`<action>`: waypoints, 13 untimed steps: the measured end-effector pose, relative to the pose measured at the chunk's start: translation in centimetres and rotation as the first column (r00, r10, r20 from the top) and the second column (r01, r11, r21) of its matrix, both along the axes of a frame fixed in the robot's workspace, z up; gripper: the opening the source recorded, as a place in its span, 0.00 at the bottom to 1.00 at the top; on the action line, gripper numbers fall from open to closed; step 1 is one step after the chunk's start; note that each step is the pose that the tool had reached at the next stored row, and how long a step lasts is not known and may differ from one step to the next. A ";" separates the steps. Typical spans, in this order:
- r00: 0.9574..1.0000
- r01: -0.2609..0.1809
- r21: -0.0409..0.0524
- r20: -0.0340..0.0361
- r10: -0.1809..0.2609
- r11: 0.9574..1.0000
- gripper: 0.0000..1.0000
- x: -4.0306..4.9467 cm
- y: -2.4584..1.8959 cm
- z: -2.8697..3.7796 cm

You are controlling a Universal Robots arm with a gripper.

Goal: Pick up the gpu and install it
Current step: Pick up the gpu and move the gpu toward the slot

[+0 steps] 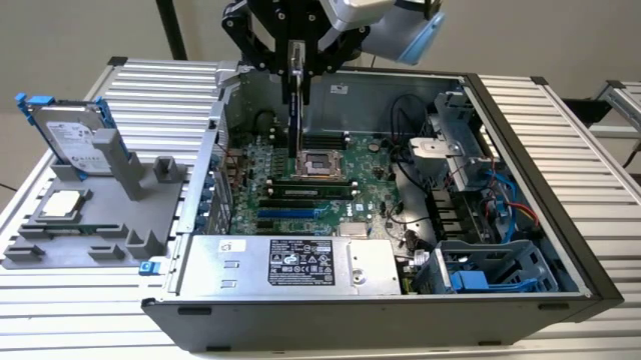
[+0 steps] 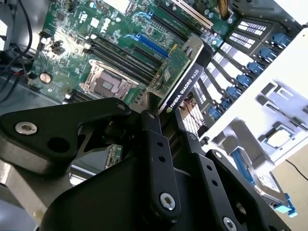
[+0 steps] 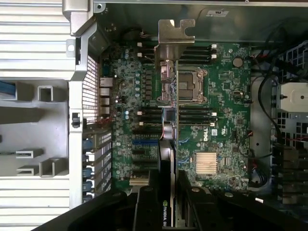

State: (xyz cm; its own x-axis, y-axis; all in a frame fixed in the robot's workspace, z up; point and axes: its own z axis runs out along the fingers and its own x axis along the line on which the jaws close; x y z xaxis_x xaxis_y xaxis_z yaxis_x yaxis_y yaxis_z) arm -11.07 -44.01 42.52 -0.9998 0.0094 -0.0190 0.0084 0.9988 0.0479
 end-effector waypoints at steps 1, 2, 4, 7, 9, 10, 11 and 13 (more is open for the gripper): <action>1.000 0.000 0.000 0.000 0.000 1.000 0.00 0.11 0.00 0.00; 1.000 0.000 0.000 0.000 0.000 1.000 0.00 0.21 0.00 0.00; 1.000 0.000 0.000 0.000 0.000 1.000 0.00 0.42 0.00 0.00; 1.000 0.000 0.000 0.000 0.000 1.000 0.00 0.71 0.00 0.00; 1.000 0.000 0.000 0.000 0.000 1.000 0.00 0.87 0.00 0.00; 1.000 0.000 0.000 0.000 0.000 1.000 0.00 0.95 0.00 0.00; 1.000 0.000 0.000 0.000 0.000 1.000 0.00 1.03 0.00 0.00; 1.000 0.000 0.000 0.000 0.000 1.000 0.00 1.17 0.00 -0.01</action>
